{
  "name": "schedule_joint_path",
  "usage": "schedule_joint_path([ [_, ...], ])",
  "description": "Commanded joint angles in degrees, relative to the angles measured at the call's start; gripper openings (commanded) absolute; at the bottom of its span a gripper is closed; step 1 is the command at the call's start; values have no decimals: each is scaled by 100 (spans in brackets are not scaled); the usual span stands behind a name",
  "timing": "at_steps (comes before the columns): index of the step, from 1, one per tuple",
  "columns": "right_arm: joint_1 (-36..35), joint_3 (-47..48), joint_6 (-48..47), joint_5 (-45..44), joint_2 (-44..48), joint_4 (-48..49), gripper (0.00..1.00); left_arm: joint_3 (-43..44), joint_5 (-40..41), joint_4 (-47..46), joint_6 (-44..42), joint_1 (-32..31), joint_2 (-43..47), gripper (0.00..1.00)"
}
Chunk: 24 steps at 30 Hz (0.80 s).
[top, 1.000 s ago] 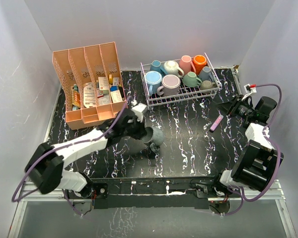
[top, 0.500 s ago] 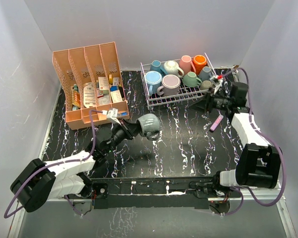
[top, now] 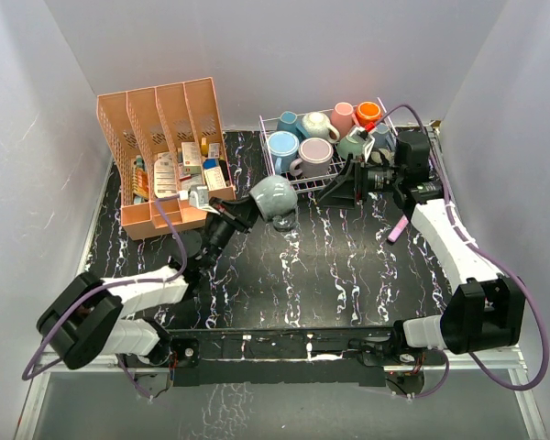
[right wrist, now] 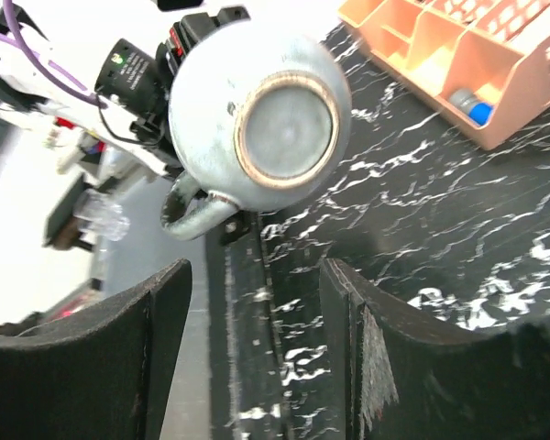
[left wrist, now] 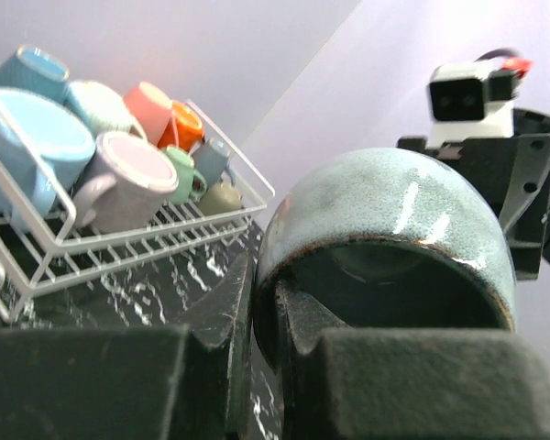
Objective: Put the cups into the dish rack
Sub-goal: Turn the cup upside down in the dish rack.
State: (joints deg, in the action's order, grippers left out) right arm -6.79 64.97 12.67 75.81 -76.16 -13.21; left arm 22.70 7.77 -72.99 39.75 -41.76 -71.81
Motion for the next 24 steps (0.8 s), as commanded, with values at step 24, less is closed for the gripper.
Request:
schedule_joint_path([
  [24, -802, -1039, 5363, -906, 190, 3511, 77, 1888, 300, -2286, -1819, -511, -1303, 0],
])
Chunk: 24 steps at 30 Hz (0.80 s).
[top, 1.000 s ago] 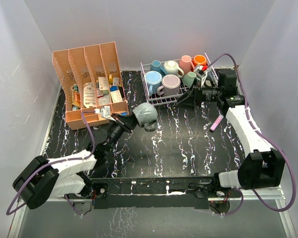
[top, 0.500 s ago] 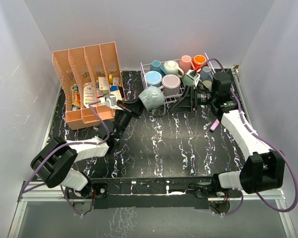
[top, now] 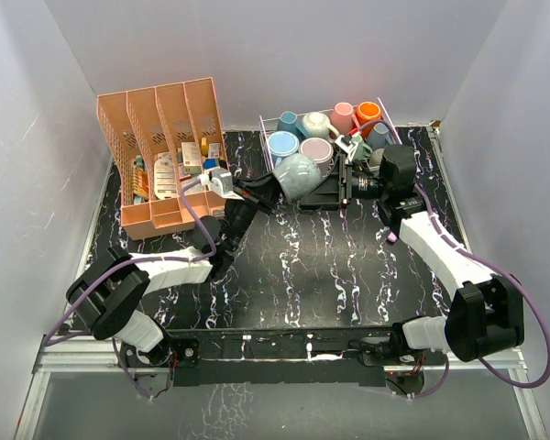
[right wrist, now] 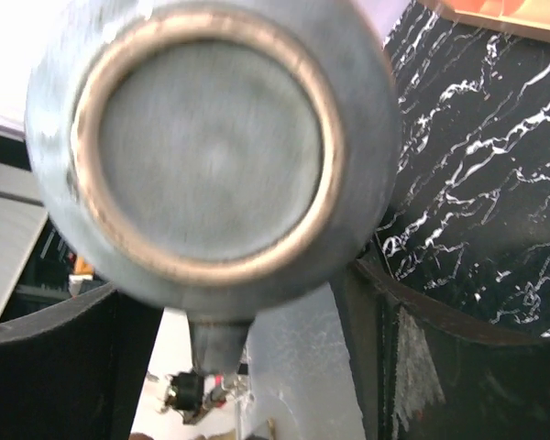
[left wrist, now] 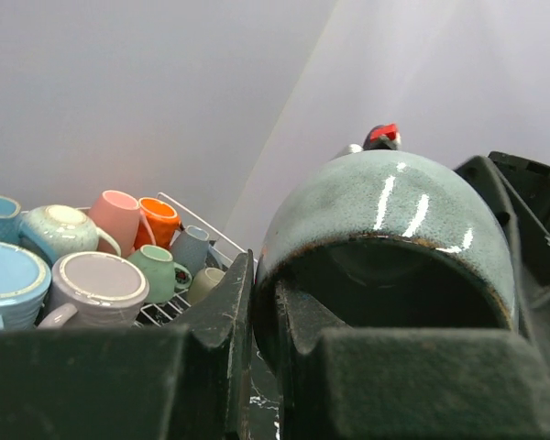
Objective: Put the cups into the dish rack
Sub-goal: Turn the cup upside down in the dish rack.
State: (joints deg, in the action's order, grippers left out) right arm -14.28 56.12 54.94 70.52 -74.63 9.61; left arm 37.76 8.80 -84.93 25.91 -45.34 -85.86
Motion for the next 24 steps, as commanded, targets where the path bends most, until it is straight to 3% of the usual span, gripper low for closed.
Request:
schedule_joint_path([
  [1, -63, -248, 1361, -407, 39, 1487, 75, 394, 241, -1149, -478, -190, 66, 0],
  [11, -135, -751, 2134, -500, 113, 2377, 51, 490, 492, -1241, -833, -417, -185, 0],
  [17, -134, -912, 2234, -523, 131, 2635, 9, 407, 519, -1276, -771, -433, -154, 0],
  [20, -123, -981, 2209, -508, 142, 2733, 8, 252, 526, -1232, -696, -434, -32, 0],
  [21, -118, -992, 2173, -489, 149, 2766, 8, 169, 543, -1214, -662, -434, 21, 3],
  [24, -45, -996, 1978, -436, 166, 2792, 8, -111, 653, -1089, -519, -440, 245, 35],
])
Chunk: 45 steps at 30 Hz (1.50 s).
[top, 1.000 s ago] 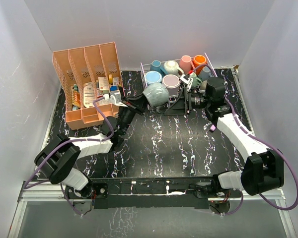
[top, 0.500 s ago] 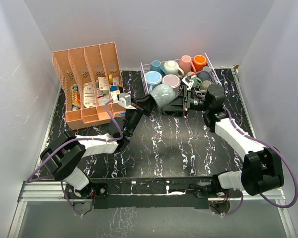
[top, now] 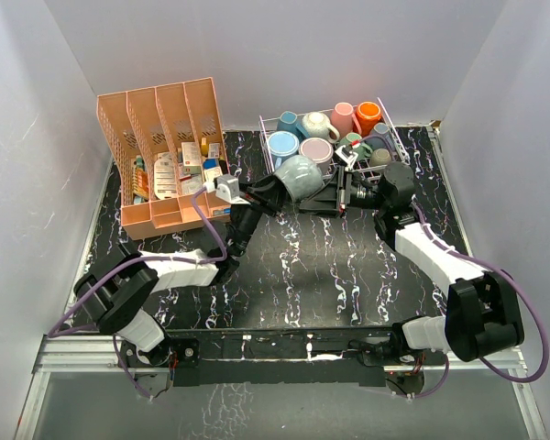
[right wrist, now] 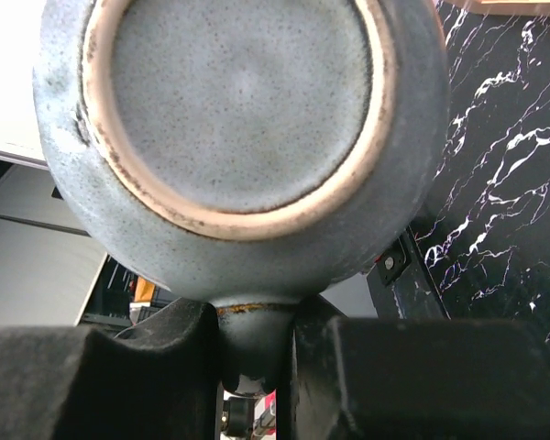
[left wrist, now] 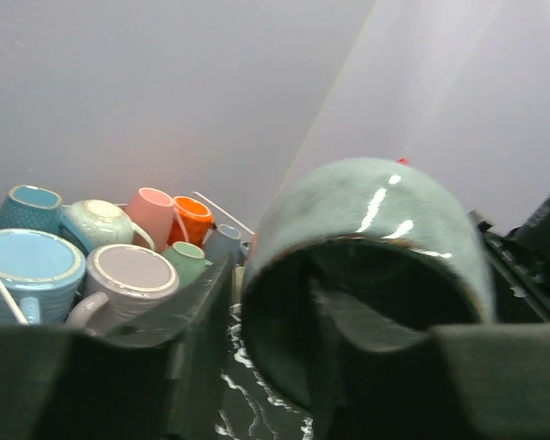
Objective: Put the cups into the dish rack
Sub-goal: Turn the cup upside down in the dish rack.
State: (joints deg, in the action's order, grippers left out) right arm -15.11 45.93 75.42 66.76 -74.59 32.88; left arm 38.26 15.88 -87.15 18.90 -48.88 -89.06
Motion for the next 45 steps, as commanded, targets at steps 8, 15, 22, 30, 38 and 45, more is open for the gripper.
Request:
schedule_joint_path([
  [8, 472, 224, -746, 90, 16, 337, 8, -921, 37, 546, 597, -65, 1702, 75],
  [15, 1062, 1164, -2730, 678, -549, -1120, 8, -1383, -438, 2897, 574, -47, 2976, 81],
  [22, 1476, 2798, -7142, -177, -1185, -4202, 8, -1490, -943, 4813, 887, -21, 3842, 87],
  [30, 1494, 4091, -9880, -1541, -2077, -5646, 8, -2152, -969, 5186, 1441, -14, 4619, 87],
  [38, 1885, 4741, -10820, -2202, -2774, -5767, 8, -2370, -808, 5597, 1575, -7, 5161, 87],
  [45, 2064, 5486, -10758, -2393, -3423, -6083, 8, -2454, -765, 5655, 1623, -7, 5276, 88],
])
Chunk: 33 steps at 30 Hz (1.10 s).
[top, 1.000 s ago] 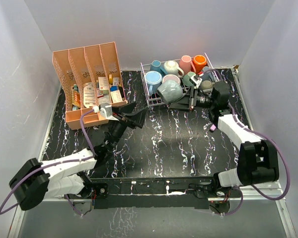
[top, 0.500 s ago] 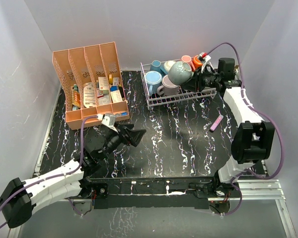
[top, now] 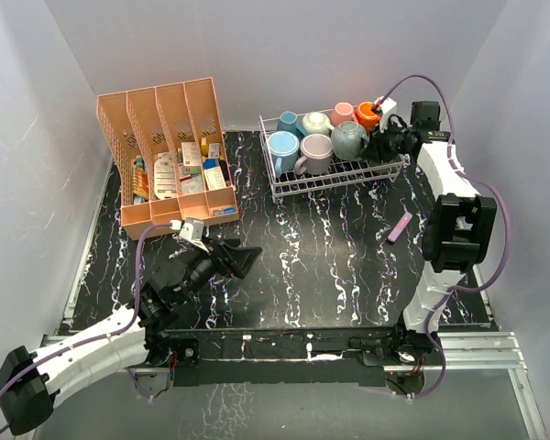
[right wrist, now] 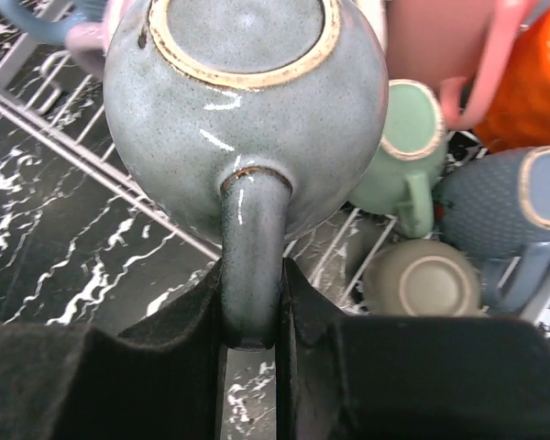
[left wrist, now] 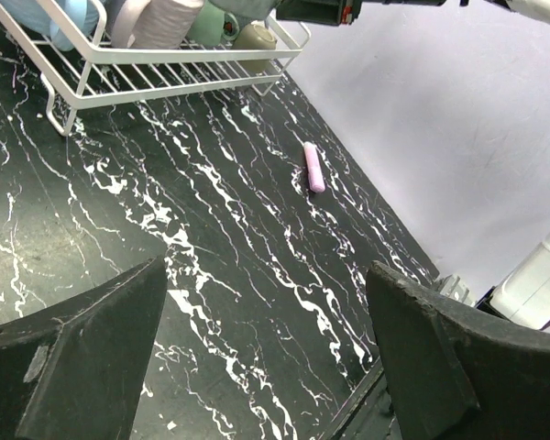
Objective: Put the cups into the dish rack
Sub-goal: Turn the cup upside down in the dish rack.
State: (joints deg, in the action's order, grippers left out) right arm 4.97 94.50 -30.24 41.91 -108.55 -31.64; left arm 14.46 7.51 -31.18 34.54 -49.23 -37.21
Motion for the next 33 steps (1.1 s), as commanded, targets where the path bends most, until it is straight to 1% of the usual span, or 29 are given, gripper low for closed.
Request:
schedule_joint_path([
  [1, 68, 628, -166, 67, -41, 445, 8, -72, 75, 66, 59, 30, 99, 88],
  [5, 109, 474, -157, 16, -71, 729, 8, -66, 79, 100, 46, 31, 125, 88],
  [9, 131, 536, -335, 91, -217, 656, 8, -70, 87, 149, 52, 32, 160, 88],
  [13, 127, 640, -668, 357, -400, 477, 8, -107, 95, 83, 69, 28, 130, 88],
  [18, 117, 944, -1106, 463, -704, 117, 8, -77, 79, 85, 71, 30, 65, 88],
  [22, 118, 1203, -1730, 633, -926, -288, 8, -74, 96, 96, 74, 29, 65, 88],
  [29, 19, 1840, -2585, 677, -1351, -1054, 9, -49, 106, 85, 71, 34, 4, 88],
  [33, 9, 1972, -2989, 700, -1518, -1389, 13, -40, 117, 89, 70, 32, -4, 88],
])
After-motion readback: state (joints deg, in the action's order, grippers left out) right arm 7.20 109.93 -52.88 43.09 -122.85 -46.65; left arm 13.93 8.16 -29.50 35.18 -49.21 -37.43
